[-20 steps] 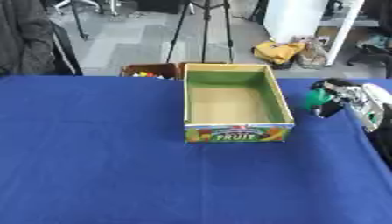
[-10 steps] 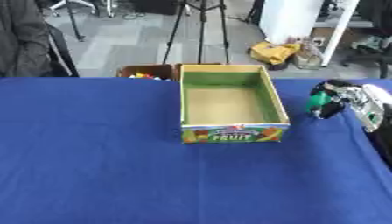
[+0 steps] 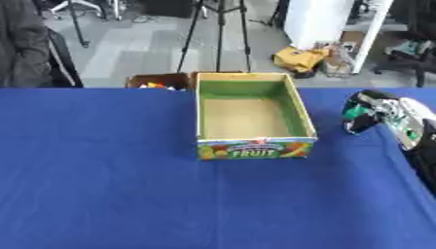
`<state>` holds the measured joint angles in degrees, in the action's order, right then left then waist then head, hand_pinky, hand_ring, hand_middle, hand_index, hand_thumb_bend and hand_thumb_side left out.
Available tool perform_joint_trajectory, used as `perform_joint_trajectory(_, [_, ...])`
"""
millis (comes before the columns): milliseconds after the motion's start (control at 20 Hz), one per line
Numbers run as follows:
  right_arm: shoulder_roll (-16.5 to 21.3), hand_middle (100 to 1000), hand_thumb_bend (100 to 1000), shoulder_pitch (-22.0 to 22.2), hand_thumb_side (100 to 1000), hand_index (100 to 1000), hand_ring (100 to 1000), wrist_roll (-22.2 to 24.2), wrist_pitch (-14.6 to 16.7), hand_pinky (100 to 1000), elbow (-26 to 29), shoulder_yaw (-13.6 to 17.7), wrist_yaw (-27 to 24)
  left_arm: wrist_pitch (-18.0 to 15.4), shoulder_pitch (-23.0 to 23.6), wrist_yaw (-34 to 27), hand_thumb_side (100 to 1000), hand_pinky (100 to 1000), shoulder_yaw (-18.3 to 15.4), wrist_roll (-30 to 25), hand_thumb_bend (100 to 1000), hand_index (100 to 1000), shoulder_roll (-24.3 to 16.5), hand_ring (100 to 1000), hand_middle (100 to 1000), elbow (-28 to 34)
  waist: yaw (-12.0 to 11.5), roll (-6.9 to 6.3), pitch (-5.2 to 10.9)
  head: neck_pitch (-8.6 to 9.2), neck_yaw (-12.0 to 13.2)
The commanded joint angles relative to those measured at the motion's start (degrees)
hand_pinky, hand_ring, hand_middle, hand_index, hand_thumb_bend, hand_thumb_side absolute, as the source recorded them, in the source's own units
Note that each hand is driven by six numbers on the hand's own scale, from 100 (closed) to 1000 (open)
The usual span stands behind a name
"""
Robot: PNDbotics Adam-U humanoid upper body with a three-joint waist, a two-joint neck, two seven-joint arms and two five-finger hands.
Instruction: Pick up objects on the table and place them in the box.
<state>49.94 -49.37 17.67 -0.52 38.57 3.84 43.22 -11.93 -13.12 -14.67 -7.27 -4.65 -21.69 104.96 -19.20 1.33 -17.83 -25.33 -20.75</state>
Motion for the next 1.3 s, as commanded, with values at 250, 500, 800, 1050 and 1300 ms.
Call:
perform_joint_trajectory(250, [1.2,450,100,-0.9,100,698,100,-2.7,0.3,100,2.6,-0.4,-3.5,-0.1,-0.6,-0.3,884,665,-0.7,0.1,783,850,-0.7,647,618,0.8,0.6,0.85,2.11,0.66,0.2])
perform_joint_trajectory(500, [1.3,453,100,-1.5,100,707,100,-2.1,0.7,100,6.0,-0.9,-4.2,-0.1,-0.7,-0.2,882,666,-0.8,0.2,785,850,-1.1,648,619,0.8,1.4,1.90,3.24,0.28,0.4])
perform_joint_trajectory(800, [-0.4,450,100,-3.6,100,712,100,-0.5,3.3,100,13.5,-3.0,-4.7,0.0,-1.0,0.0,877,667,-0.7,0.2,786,849,-1.7,648,621,0.8,1.6,3.00,5.32,-0.17,0.6])
perform_joint_trajectory(1050, [-6.2,453,100,-7.3,100,716,100,2.4,4.2,100,15.6,-5.2,-4.0,0.1,-1.2,-0.2,875,667,-0.3,-0.2,788,849,-1.6,649,621,0.9,0.0,2.98,6.83,-0.79,0.7])
perform_joint_trajectory(1300, [-10.8,458,100,-8.9,100,718,100,3.4,4.3,100,12.0,-6.0,-1.3,0.2,-2.3,-0.8,873,667,0.4,-0.8,789,849,-0.8,649,622,1.3,-2.7,2.03,6.68,-0.82,0.4])
